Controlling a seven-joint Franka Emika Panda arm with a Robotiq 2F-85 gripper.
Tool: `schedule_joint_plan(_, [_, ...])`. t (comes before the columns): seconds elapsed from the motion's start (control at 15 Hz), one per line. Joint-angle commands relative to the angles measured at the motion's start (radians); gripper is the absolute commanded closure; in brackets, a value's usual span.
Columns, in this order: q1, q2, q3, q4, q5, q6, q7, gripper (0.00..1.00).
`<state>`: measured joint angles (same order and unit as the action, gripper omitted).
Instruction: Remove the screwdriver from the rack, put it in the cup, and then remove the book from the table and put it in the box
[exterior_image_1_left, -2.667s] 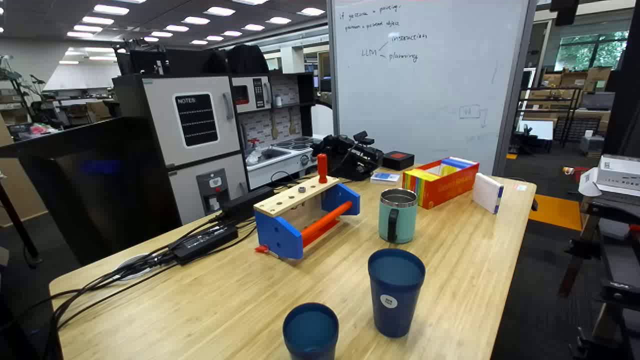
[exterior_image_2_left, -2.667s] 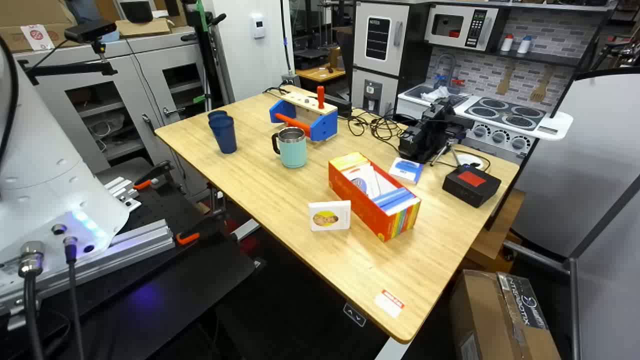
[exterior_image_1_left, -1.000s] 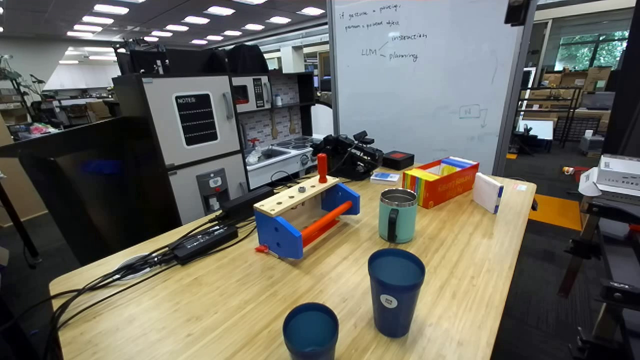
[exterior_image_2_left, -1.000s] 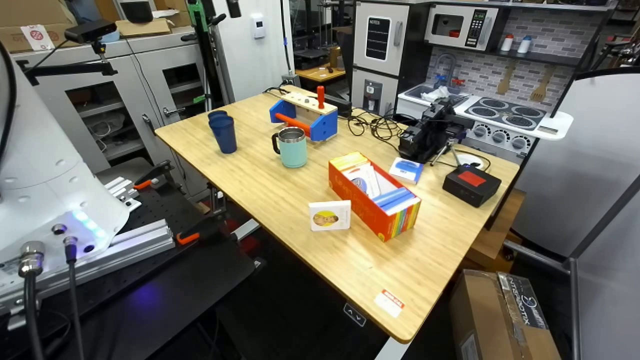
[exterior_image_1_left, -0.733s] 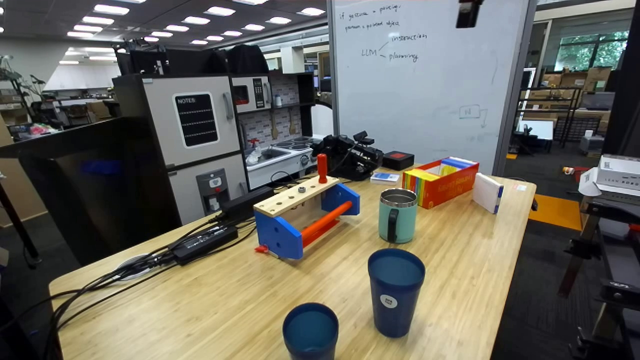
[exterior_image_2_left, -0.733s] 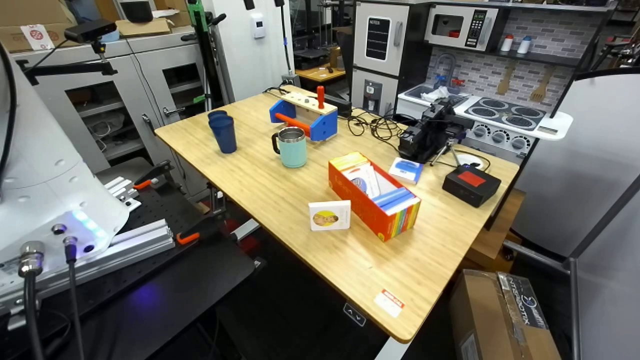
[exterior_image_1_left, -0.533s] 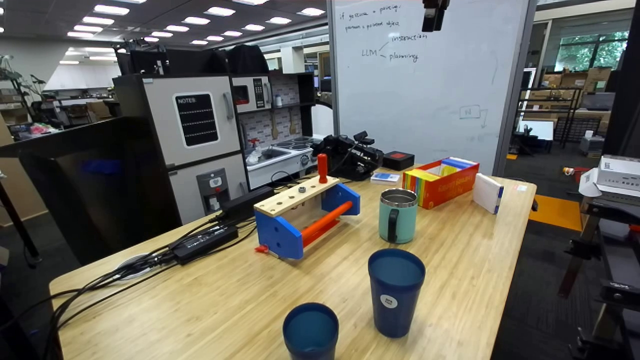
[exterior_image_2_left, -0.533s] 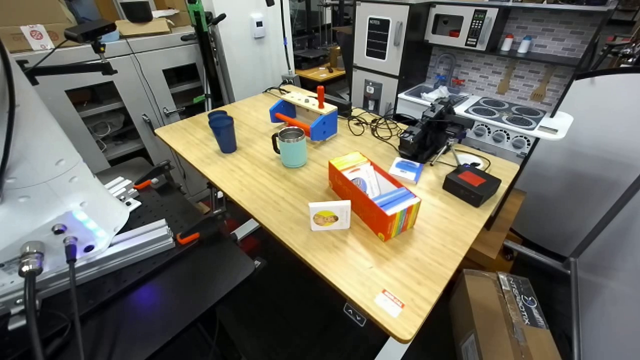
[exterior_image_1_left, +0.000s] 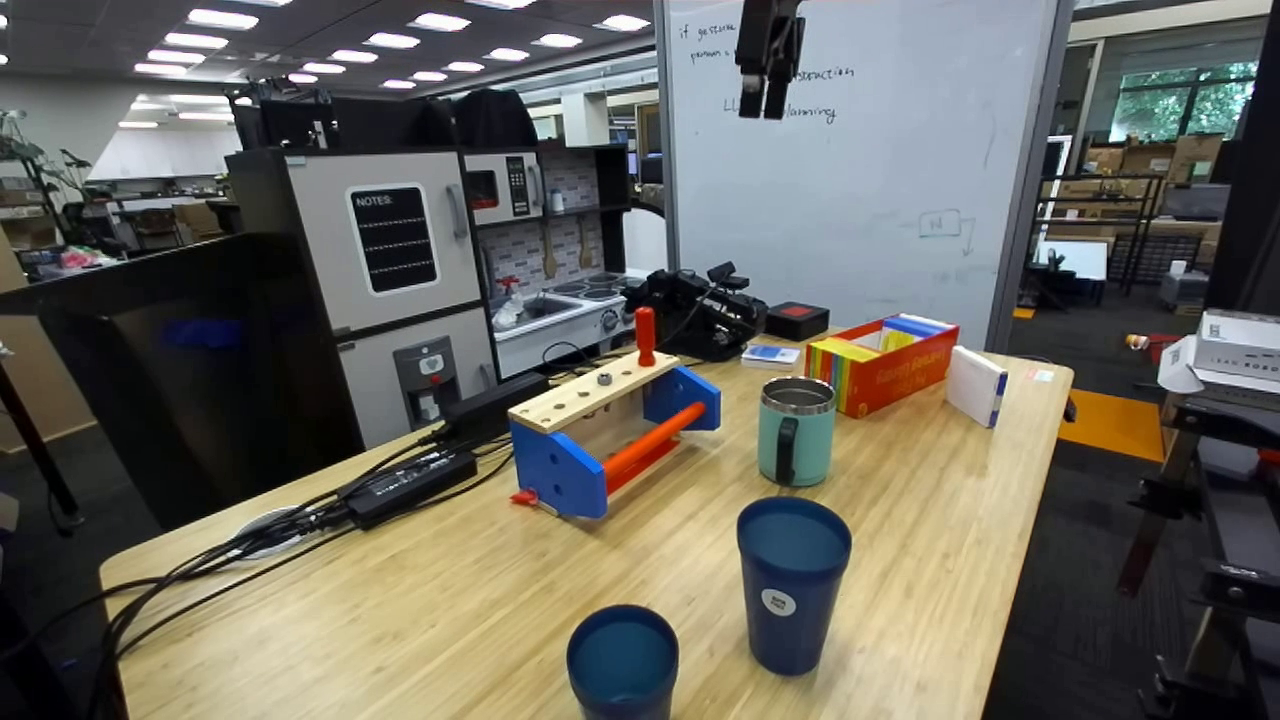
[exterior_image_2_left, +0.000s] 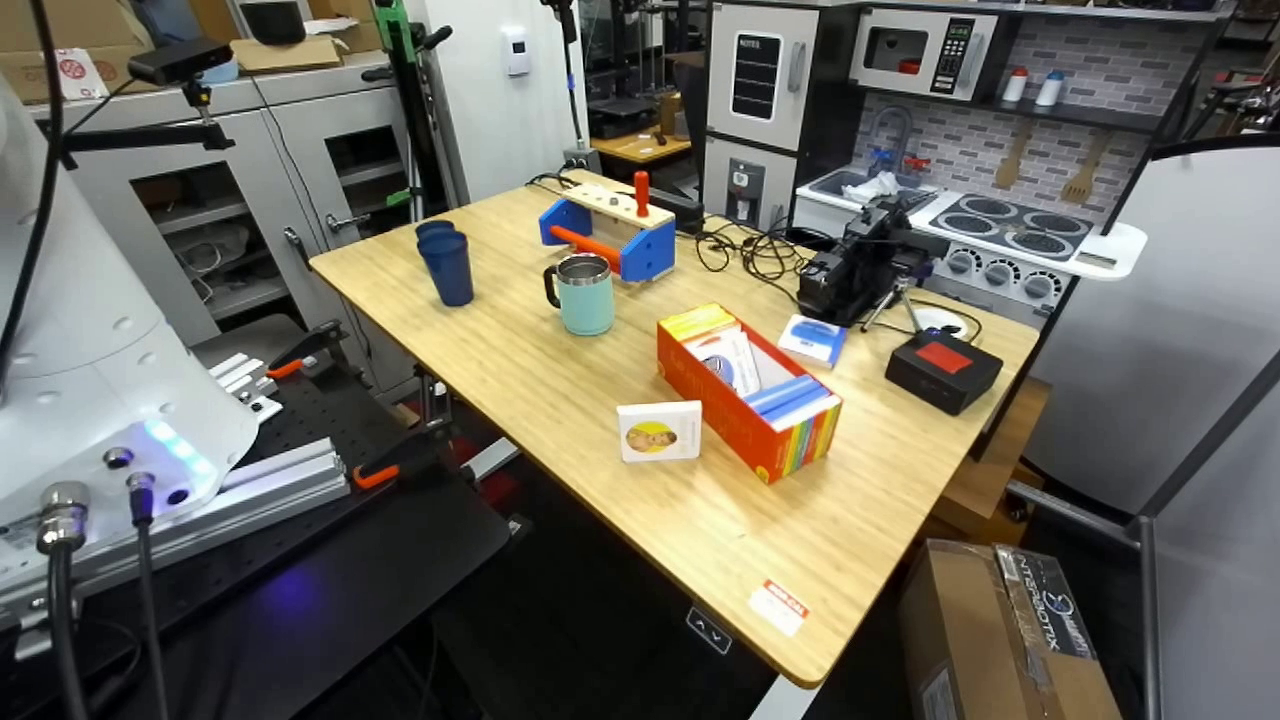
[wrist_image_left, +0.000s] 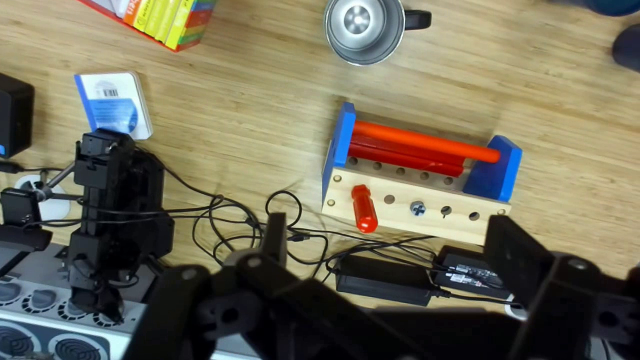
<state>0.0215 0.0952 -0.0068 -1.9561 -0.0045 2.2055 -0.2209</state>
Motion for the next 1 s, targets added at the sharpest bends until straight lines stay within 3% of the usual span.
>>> schedule_joint_plan(0.0, [-0.009,0.003,0.009,0.002,-0.001,-0.003,0.001,0.00])
schedule_joint_plan(0.47, [-0.013,0.006,0.007,0.010,0.008,0.007,-0.019,0.00])
schedule_joint_plan(0.93, [-0.059,0.265,0.036,0.144,0.147,0.154,-0.126,0.00])
